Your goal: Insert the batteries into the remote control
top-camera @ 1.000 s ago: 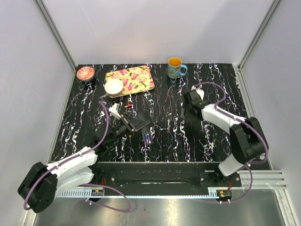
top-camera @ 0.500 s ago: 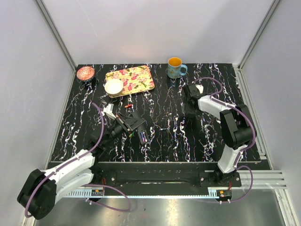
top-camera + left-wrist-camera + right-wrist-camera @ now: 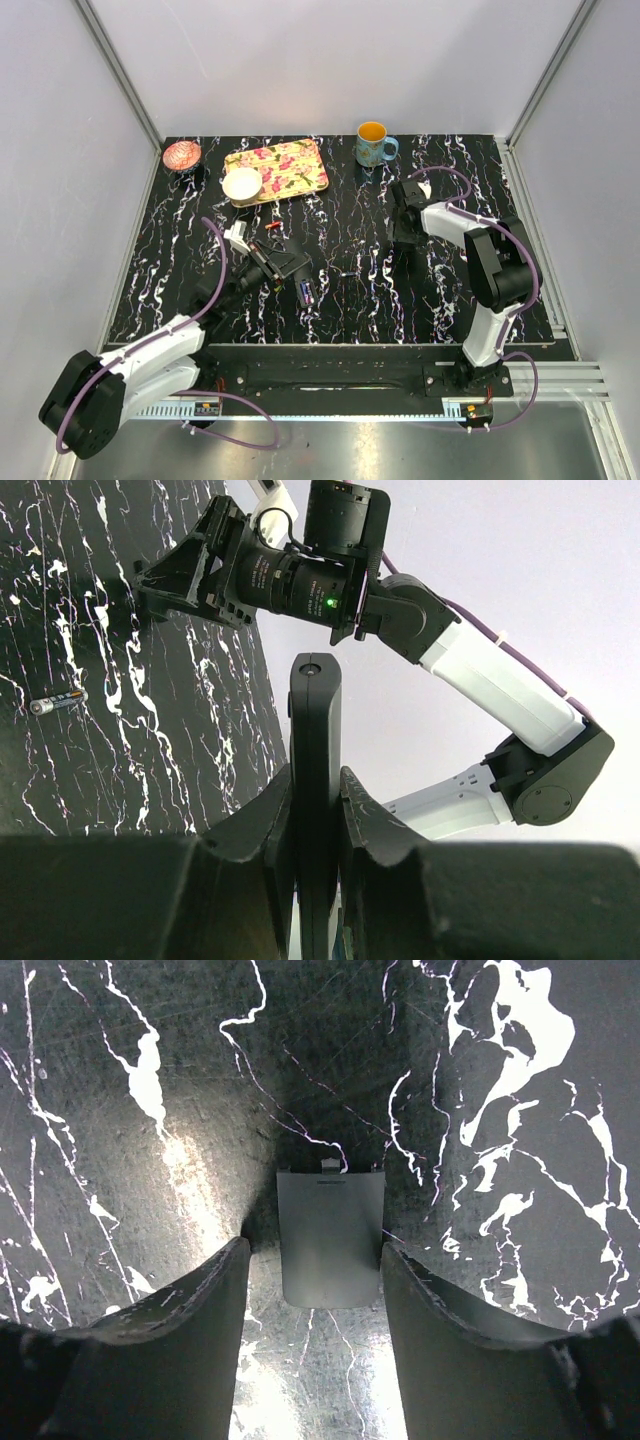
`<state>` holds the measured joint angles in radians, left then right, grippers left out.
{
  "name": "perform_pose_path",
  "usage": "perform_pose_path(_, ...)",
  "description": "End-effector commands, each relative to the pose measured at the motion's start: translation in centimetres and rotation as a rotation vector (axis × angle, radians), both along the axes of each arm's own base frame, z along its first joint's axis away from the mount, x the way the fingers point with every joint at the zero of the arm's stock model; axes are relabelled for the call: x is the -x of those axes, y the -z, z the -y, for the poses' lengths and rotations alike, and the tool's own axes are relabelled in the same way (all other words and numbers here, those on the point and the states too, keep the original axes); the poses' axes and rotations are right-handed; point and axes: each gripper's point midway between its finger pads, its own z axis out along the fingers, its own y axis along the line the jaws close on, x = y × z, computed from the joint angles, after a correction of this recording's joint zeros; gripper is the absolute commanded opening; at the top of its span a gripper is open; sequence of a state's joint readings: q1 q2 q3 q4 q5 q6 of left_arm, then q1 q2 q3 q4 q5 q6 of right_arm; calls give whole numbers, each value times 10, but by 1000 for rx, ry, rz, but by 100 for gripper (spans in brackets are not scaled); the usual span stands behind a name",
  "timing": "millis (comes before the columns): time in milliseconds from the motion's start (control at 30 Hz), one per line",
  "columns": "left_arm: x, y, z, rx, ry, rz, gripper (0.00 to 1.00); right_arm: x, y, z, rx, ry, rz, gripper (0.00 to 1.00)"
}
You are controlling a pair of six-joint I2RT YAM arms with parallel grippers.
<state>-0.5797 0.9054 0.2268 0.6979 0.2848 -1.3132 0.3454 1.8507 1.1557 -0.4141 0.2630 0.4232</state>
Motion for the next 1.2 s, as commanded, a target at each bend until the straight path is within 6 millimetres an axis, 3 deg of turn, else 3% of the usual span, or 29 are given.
perform_pose_path(0,0,-23,2,39,17,71,0,0,4,0,-30,-5,-10,56)
perform_pose_path(367,-4,-22,4,35,19,59,0,20,14,6,-23,4,-52,30)
perform_pose_path(467,-6,-22,5,32,13,58,0,22,2,2,-52,-1,-36,24)
perform_pose_path(633,-19,-30,5,33,-29,66,0,30,-54,-15,-170,-44,42,10)
perform_pose_path(733,-30,-34,8,38,-49,71,0,48,-92,-29,-240,-91,79,0)
perform_pose_path(933,-54,-37,18,103,-76,60,0,111,-157,-76,-314,-308,73,0)
perform_pose_path(1000,-60,-42,20,120,-83,80,0,132,-178,-84,-324,-383,64,0)
perform_pose_path(1167,-72,-31,26,111,-98,66,0,176,-210,-95,-358,-528,-14,0)
